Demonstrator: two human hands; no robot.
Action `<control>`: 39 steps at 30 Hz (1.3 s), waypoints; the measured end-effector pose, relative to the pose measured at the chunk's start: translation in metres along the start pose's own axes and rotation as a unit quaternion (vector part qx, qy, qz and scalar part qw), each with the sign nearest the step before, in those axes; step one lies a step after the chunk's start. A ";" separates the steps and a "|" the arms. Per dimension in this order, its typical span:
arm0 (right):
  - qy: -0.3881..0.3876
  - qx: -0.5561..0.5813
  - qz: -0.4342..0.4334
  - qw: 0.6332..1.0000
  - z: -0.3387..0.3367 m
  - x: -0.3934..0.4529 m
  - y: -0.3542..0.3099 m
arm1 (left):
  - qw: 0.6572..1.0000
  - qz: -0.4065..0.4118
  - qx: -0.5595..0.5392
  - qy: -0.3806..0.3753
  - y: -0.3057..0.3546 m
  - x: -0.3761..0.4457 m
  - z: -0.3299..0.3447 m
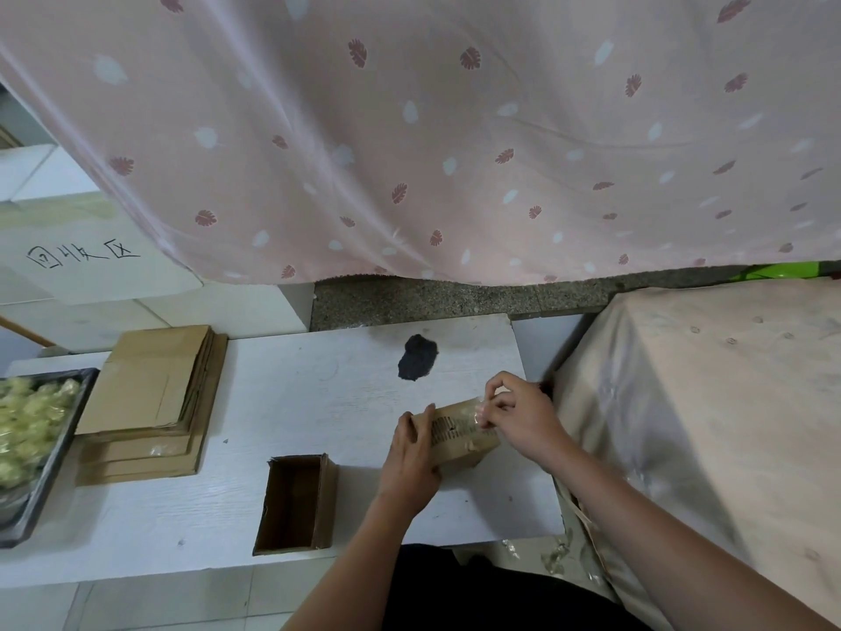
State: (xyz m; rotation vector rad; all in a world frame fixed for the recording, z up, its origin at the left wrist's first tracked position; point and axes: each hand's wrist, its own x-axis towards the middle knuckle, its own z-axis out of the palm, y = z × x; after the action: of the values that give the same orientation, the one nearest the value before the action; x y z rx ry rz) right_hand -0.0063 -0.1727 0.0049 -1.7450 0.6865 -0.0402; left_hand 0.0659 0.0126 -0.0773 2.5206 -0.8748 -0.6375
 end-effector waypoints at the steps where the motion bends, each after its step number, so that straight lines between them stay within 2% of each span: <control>1: -0.002 0.009 -0.003 1.000 0.002 -0.001 0.000 | 1.000 -0.008 0.012 -0.002 -0.001 0.000 0.000; 7: 0.009 0.039 -0.028 0.999 0.005 -0.001 0.002 | 0.995 -0.001 0.097 -0.003 -0.006 0.002 0.003; 9: 0.011 -0.021 -0.032 0.999 0.005 0.002 0.003 | 0.991 0.002 0.137 -0.007 -0.004 0.003 0.005; 12: 0.018 -0.152 -0.086 0.984 0.002 0.006 0.003 | 0.983 0.023 0.180 -0.033 0.003 0.009 0.010; 15: 0.014 -0.199 -0.115 0.973 0.002 0.009 0.001 | 0.984 0.048 0.166 -0.045 0.013 0.007 0.020; 21: -0.020 -0.260 -0.086 0.962 0.001 0.012 0.001 | 0.985 0.039 0.167 -0.014 0.015 0.000 0.031; 32: -0.099 -0.074 0.074 0.990 -0.003 0.005 0.006 | 0.985 0.037 0.165 -0.029 0.013 0.002 0.033; 37: -0.112 0.056 0.162 0.979 -0.003 0.012 0.008 | 0.985 0.028 0.167 -0.036 0.014 0.003 0.033; 39: -0.135 0.097 0.173 0.971 -0.003 0.012 0.006 | 0.985 0.026 0.168 -0.039 0.014 0.003 0.033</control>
State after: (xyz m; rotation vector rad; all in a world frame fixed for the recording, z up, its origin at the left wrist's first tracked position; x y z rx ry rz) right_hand -0.0001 -0.1815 -0.0040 -1.3918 0.7489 0.3530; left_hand 0.0440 -0.0070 -0.0979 2.7715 -1.1563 -0.6184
